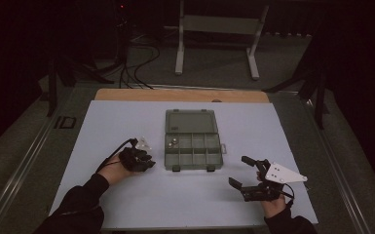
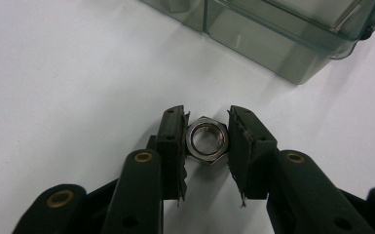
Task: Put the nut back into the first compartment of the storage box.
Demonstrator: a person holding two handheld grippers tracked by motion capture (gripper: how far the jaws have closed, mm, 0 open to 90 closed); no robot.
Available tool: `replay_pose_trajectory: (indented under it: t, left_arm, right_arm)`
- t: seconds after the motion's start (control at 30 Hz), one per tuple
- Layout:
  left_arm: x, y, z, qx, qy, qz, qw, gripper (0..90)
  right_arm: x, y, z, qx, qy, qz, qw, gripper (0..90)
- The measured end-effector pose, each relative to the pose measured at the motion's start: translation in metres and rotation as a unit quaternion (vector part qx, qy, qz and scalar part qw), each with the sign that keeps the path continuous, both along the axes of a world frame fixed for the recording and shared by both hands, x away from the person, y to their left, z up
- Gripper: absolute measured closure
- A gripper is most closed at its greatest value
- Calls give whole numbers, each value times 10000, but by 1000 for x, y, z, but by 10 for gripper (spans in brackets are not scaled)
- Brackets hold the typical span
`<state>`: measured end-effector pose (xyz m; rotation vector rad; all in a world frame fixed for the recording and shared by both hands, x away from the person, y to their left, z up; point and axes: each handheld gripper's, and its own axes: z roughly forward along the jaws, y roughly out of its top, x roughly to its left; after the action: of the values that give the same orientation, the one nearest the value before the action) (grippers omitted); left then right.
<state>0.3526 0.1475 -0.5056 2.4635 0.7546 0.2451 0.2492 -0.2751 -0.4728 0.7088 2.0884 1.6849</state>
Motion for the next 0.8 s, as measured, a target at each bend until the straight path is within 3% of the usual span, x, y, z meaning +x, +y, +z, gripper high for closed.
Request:
replay_pose_trajectory:
  t: [0.37,0.63,0.8]
  left_arm:
    - [2,1,7,81,37,98,9999,709]
    - [9,6,35,-186,-108,224,9995,709]
    - [15,2,53,-219,-225,221,9993,709]
  right_arm:
    - [0,0,0,14,0,-8,10000,123]
    - [0,0,0,19,2,-5,10000,123]
    - [0,0,0,22,3,-9,10000,123]
